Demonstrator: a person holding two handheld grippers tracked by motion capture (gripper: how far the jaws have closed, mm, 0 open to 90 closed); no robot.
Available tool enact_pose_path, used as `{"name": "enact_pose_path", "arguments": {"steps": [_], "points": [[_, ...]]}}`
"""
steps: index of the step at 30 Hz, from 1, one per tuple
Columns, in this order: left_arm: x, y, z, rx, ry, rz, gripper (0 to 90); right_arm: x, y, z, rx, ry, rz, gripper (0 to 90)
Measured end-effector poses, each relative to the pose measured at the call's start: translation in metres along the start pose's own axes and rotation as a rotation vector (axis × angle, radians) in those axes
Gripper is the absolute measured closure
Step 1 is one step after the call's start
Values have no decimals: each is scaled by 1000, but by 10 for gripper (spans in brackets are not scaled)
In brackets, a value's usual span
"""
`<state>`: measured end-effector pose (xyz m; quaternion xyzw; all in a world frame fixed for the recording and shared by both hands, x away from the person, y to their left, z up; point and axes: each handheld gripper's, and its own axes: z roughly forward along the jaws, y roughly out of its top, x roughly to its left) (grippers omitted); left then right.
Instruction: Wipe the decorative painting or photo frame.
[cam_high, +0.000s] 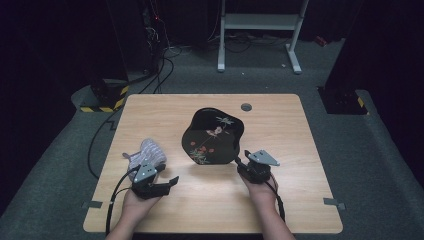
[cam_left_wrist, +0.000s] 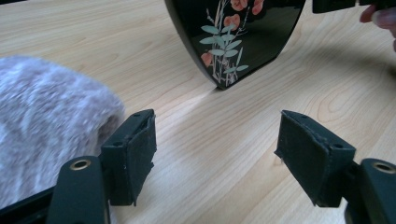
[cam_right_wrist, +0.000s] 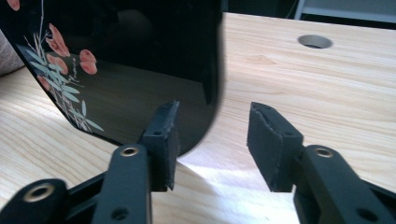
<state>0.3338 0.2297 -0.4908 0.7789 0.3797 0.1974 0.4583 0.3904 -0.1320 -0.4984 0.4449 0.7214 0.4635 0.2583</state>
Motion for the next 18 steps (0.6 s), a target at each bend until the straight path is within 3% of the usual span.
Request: {"name": "enact_pose_path", "arguments": {"steps": [8,12,18], "points": [[3,15,12,-32,-6,-5,286,-25,-8,-35,-37,-78,46,487],[2,19,20,-18,-2,10,285,-38,-12,-52,-54,-121,71,479],[-2,21,26,-12,-19,20,283,-51,-17,-62,-60,-156,103,478]]}}
